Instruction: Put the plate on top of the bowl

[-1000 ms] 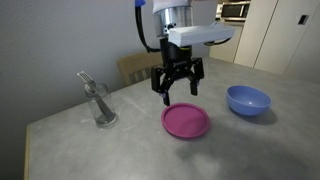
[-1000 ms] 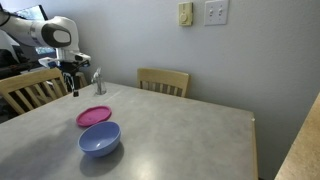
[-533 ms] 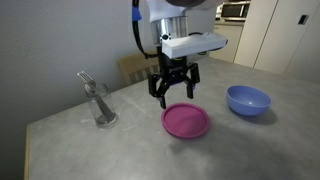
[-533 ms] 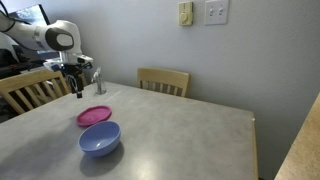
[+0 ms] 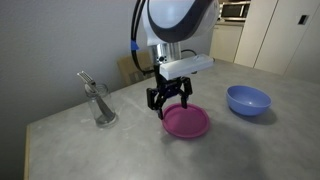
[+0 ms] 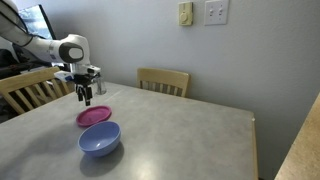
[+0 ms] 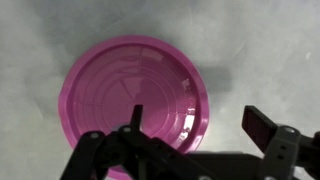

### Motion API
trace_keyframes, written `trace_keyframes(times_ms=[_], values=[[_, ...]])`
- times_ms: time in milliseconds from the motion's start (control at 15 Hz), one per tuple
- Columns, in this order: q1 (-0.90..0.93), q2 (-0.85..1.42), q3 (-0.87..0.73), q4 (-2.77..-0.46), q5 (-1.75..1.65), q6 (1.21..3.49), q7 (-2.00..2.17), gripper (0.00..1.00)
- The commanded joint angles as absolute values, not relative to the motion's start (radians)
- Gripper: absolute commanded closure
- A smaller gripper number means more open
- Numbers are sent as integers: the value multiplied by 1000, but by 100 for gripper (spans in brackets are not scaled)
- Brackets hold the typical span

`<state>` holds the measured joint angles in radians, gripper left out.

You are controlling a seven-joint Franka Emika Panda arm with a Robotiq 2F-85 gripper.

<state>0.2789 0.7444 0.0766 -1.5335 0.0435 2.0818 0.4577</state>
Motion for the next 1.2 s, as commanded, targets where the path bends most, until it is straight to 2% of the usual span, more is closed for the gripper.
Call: trace_keyframes(times_ms=[0,133,400,867,1133], values=[[281,816,80,-1454,46,2052,396,0],[286,829,73,-1442,39,2044,391,0],[293,860,75,-1417,36,2031,378,10],[303,909,72,-1375,34,1987,366,19],[302,913,60,-1362,29,1979,374,28]])
